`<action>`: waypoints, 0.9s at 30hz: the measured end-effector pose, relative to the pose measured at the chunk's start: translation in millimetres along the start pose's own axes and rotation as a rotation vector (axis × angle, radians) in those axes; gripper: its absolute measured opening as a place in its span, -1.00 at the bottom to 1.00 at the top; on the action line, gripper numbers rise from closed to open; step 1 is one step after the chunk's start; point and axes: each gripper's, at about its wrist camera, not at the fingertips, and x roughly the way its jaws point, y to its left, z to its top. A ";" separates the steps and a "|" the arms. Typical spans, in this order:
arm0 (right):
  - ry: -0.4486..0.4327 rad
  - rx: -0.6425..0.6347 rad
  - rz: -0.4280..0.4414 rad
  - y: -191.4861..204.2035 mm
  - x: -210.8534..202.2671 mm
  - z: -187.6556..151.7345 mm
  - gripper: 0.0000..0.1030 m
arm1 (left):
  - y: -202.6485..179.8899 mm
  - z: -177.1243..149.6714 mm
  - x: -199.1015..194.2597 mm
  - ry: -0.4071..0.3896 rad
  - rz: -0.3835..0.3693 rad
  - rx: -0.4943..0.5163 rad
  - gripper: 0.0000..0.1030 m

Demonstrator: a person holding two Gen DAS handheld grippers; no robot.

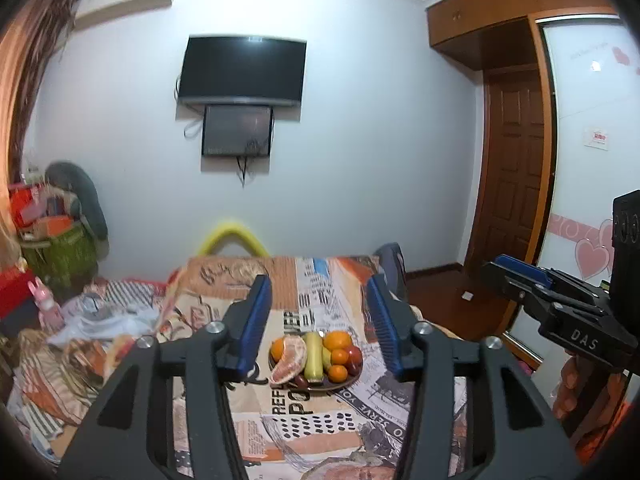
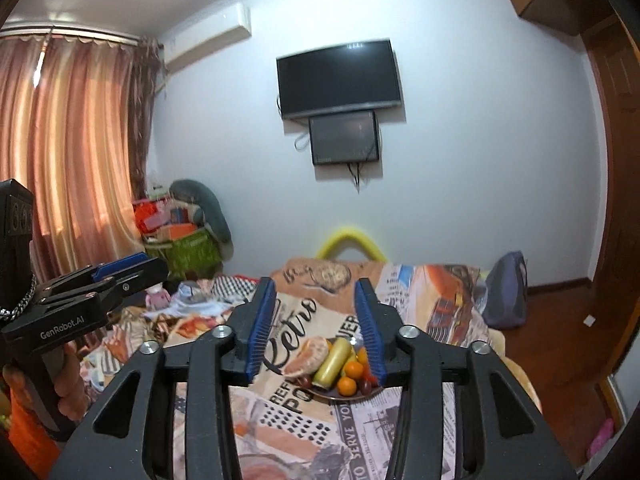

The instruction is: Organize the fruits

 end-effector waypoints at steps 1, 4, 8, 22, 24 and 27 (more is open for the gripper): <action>-0.011 -0.004 -0.008 3.0 -3.3 -0.1 -0.04 | -2.2 0.4 -4.7 -0.013 0.005 0.008 0.14; -0.032 -0.021 -0.032 10.0 -9.5 -1.8 0.14 | -7.8 0.5 -18.6 -0.044 0.009 0.024 0.26; -0.058 -0.034 -0.071 13.8 -9.5 -2.4 0.45 | -11.3 0.5 -28.8 -0.063 0.016 0.034 0.59; -0.107 -0.038 -0.155 16.8 -28.5 -6.5 1.00 | -17.5 -4.0 -41.6 -0.085 0.020 0.033 0.99; -0.108 -0.037 -0.153 16.5 -29.5 -8.0 1.00 | -16.6 -4.6 -41.7 -0.086 0.023 0.029 0.99; -0.108 -0.036 -0.152 16.8 -30.3 -9.4 1.00 | -16.9 -5.9 -39.9 -0.083 0.027 0.027 0.99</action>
